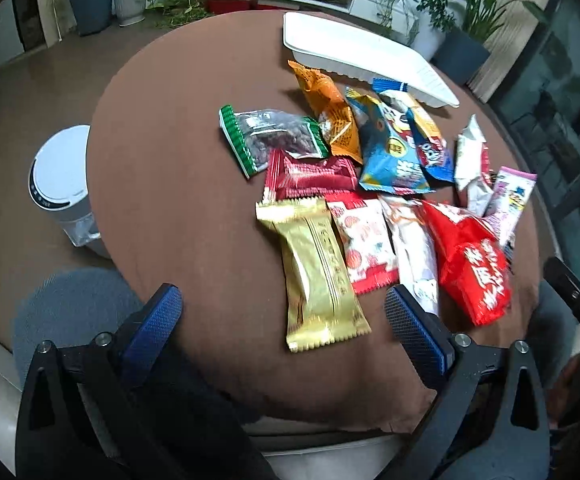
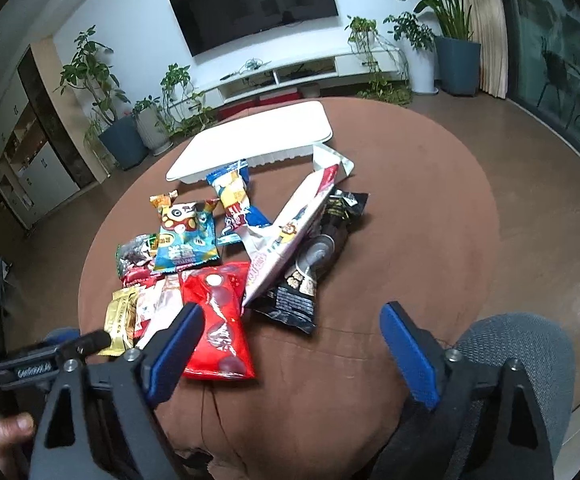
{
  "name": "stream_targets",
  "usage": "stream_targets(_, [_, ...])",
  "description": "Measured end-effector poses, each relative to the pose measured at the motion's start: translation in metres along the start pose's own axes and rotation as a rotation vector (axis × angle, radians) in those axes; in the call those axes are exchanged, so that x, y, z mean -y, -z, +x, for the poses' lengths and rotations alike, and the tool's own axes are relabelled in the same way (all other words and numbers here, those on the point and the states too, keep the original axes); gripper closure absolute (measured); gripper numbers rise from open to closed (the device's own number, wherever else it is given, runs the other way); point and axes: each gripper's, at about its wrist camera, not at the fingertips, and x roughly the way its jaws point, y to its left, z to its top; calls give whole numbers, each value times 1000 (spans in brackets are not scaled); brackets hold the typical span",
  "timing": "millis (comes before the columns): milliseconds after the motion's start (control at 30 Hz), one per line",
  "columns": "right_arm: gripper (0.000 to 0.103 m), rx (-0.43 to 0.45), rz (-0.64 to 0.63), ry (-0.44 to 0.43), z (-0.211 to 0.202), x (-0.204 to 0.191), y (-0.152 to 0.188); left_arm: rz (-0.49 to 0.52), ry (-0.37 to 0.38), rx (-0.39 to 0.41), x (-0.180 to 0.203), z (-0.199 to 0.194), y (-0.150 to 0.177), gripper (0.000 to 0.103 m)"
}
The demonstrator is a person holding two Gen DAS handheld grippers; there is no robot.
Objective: Organize snacks
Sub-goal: 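Grasp the gold wrapper with the left tool while the right tool grasps the red bag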
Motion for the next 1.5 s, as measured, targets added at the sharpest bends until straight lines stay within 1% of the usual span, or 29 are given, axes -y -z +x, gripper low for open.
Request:
stream_targets(67, [17, -6, -9, -4, -2, 1, -3, 17, -18, -37, 3, 10, -5, 2])
stream_targets(100, [17, -9, -13, -6, -1, 3, -10, 26, -17, -49, 6, 16, -6, 2])
stream_targets(167, [18, -14, -26, -16, -2, 2, -13, 47, -1, -68, 12, 22, -9, 4])
stream_targets(233, [19, -15, -40, -29, -2, 0, -15, 63, -23, -68, 15, 26, -12, 16])
stream_targets(267, [20, -20, -44, -33, -2, 3, -20, 71, -36, -65, 17, 28, -14, 18])
stream_targets(333, [20, -29, -48, -42, -1, 1, -22, 86, -55, -59, 19, 30, -18, 25])
stream_targets(400, [20, -36, -48, -47, 2, 1, -26, 94, -65, -55, 20, 33, -21, 26])
stream_targets(467, [20, -40, -51, -47, 0, -1, -27, 105, -73, -49, 21, 34, -24, 31])
stream_targets(567, [20, -48, -61, -42, 4, 1, -32, 122, -77, -44, 22, 36, -26, 32])
stream_targets(600, [20, -53, -63, -42, 4, 1, -32, 127, -77, -43, 21, 35, -26, 36])
stream_targets(633, [20, -58, -65, -44, 4, -1, -33, 134, -75, -40, 21, 35, -27, 42])
stream_targets(667, [22, -62, -69, -47, 5, -2, -33, 142, -74, -36, 21, 35, -29, 45])
stream_targets(733, [23, -71, -82, -51, 7, -5, -34, 149, -72, -33, 20, 34, -29, 58])
stream_targets(833, [25, -86, -99, -65, 8, -12, -32, 141, -47, -31, 12, 31, -29, 69])
stream_targets(1033, [29, -151, -81, -120, 12, -22, -30, 164, 2, -35, 5, 27, -25, 72])
stream_targets(1133, [32, -180, -73, -140, 16, -26, -29, 180, 32, -39, 5, 25, -21, 73])
stream_targets(1233, [37, -224, -55, -184, 23, -32, -30, 190, 67, -42, 4, 21, -16, 74])
stream_targets(1333, [37, -236, -88, -161, 29, -40, -33, 187, 92, -38, 2, 17, -11, 74])
stream_targets(1500, [37, -256, -99, -91, 42, -44, -40, 174, 121, -30, -2, 13, -6, 74])
